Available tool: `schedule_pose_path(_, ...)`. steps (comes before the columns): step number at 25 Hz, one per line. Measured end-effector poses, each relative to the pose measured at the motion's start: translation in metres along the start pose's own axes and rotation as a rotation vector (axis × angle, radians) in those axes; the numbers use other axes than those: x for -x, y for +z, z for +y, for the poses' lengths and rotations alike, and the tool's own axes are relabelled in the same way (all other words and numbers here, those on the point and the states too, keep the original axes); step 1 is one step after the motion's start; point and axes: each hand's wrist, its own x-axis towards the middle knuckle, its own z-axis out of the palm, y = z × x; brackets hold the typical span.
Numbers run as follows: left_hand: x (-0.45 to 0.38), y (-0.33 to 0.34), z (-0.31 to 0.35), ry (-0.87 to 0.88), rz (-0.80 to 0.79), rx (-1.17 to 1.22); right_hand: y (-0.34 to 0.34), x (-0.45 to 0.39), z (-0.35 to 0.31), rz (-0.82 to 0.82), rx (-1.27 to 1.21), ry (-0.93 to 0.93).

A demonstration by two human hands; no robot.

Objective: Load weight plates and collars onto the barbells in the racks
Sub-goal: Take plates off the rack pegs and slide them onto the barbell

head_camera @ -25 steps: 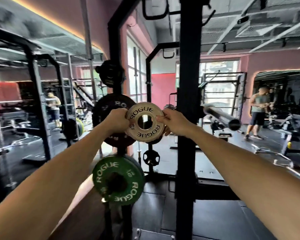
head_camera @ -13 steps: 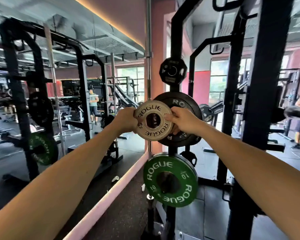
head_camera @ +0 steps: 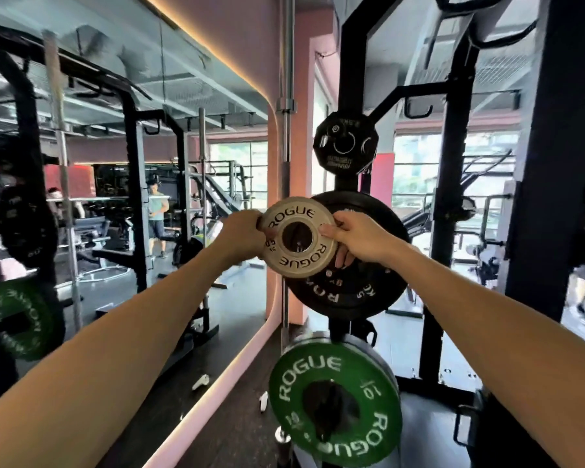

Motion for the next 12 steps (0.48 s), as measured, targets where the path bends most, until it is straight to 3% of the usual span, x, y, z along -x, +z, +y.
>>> schedule_pose_path(12,-0.205,0.035,0.043,0.242,0.106,0.169,-0.110,-0.129,0.023,0.270,0.134,-0.007)
